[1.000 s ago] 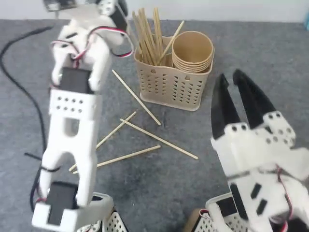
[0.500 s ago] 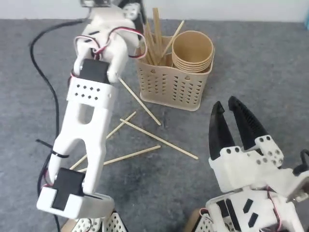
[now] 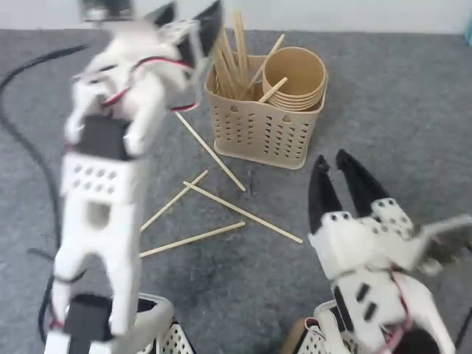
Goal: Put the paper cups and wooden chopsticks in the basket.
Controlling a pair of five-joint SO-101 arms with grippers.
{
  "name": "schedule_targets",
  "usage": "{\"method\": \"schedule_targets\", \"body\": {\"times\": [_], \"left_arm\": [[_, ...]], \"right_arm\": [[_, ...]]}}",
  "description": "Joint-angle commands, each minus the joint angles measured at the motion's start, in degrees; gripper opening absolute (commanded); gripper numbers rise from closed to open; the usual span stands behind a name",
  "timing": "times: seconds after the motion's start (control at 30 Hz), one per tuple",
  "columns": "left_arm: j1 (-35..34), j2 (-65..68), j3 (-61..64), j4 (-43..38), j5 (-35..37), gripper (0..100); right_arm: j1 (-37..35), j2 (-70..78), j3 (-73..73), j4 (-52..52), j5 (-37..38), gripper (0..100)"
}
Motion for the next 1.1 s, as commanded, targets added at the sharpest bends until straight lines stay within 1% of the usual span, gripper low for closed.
{"method": "schedule_targets", "body": {"times": [0.0, 0.07, 0.23, 0.3, 0.37, 0.5, 0.67, 0.77, 0.87, 0.97, 1.07], "left_arm": [[-6.24, -9.49, -2.95, 9.76, -0.53, 24], [-8.97, -11.87, -2.95, 14.42, -0.53, 24], [-15.12, -15.82, -2.51, 25.76, -0.62, 24], [-17.05, -17.49, -0.04, 28.04, -1.14, 24], [-19.08, -19.43, 4.09, 28.75, -3.16, 24], [-22.95, -24.18, 15.25, 27.34, -5.63, 24], [-29.36, -32.53, 32.13, 20.40, -9.76, 24], [-34.64, -37.98, 41.63, 15.30, -11.87, 24], [-40.44, -41.49, 49.89, 10.90, -13.36, 24], [-44.92, -42.02, 55.69, 7.65, -15.56, 24], [-49.14, -40.35, 58.59, 4.48, -16.09, 24]], "right_arm": [[0.48, -0.13, 7.47, -3.47, -0.35, 11.4], [0.22, -0.13, 12.22, -5.41, -0.18, 11.4], [-1.27, -0.04, 21.98, -9.27, 8.00, 11.5], [-2.68, -0.04, 25.49, -11.21, 8.97, 11.5], [-4.35, -0.04, 28.31, -12.79, 9.23, 11.5], [-7.69, 0.04, 30.59, -12.97, 10.02, 11.5], [-9.01, 4.44, 29.19, -13.14, 11.34, 11.5], [-9.19, 11.56, 26.20, -13.49, 11.43, 11.5], [-10.95, 20.44, 21.36, -13.49, 11.52, 11.5], [-14.29, 30.55, 16.26, -13.49, 13.89, 11.5], [-17.54, 40.75, 10.90, -13.49, 14.68, 11.5]]}}
